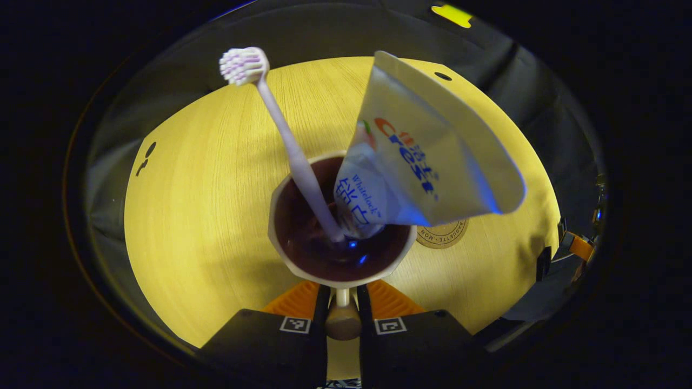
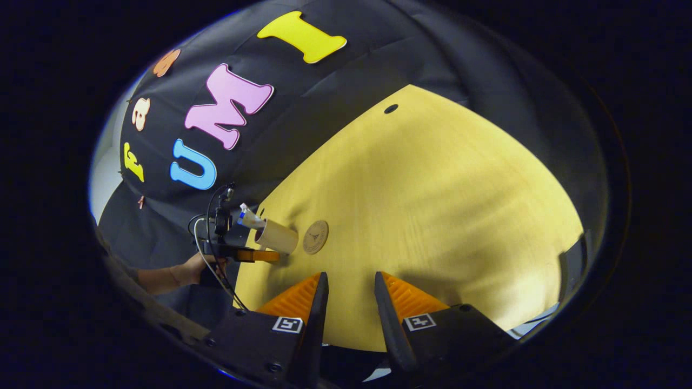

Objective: Put the toothbrush and toothpaste on the desktop into the cup, then pick up the cup and place it on the coaster on the desktop.

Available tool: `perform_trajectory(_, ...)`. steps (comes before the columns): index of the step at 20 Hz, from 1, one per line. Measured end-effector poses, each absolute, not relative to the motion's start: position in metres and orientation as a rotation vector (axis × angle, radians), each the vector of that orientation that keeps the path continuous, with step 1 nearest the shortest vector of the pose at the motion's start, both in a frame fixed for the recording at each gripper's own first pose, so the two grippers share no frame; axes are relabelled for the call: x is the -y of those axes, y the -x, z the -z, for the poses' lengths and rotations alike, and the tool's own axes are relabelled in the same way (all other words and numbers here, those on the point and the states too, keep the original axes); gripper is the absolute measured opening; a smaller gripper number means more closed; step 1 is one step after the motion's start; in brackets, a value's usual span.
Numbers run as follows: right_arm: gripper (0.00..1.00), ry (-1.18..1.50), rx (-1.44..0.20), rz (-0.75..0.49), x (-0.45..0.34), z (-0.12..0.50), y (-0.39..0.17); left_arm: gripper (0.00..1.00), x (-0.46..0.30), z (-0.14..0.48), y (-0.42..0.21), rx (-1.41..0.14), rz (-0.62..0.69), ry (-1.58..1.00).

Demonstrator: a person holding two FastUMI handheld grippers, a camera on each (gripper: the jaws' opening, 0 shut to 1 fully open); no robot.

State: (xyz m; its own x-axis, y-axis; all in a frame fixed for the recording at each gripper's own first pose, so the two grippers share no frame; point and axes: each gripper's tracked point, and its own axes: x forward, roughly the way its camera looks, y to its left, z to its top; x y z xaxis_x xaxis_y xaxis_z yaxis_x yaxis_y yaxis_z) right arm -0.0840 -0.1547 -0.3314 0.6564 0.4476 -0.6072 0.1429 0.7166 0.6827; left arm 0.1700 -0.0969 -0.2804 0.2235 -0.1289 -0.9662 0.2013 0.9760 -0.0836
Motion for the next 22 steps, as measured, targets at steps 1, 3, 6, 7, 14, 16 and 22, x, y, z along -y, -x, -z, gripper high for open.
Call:
perform_trajectory(1,0.53,-0.772,-0.855,-0.185,0.158,0.330,0.085,0.28,0.099,0.279,-0.171,-1.314,0.231,-0.052)
perform_trajectory(3,0.53,-0.782,-0.853,-0.175,0.159,0.327,0.087,0.29,0.103,0.275,-0.171,-1.285,0.230,-0.029)
perform_trajectory(6,0.53,-0.773,-0.853,-0.182,0.153,0.326,0.086,0.31,0.109,0.269,-0.163,-1.266,0.235,-0.031)
perform_trajectory(7,0.53,-0.774,-0.852,-0.192,0.150,0.326,0.083,0.26,0.112,0.266,-0.161,-1.253,0.236,-0.038)
perform_trajectory(14,0.53,-0.778,-0.835,-0.205,0.160,0.318,0.084,0.26,0.173,0.240,-0.170,-1.175,0.310,-0.044)
perform_trajectory(16,0.53,-0.783,-0.826,-0.194,0.164,0.318,0.083,0.25,0.189,0.244,-0.173,-1.179,0.334,-0.060)
perform_trajectory(22,0.53,-0.788,-0.833,-0.150,0.184,0.320,0.095,0.25,0.209,0.258,-0.179,-1.187,0.353,-0.103)
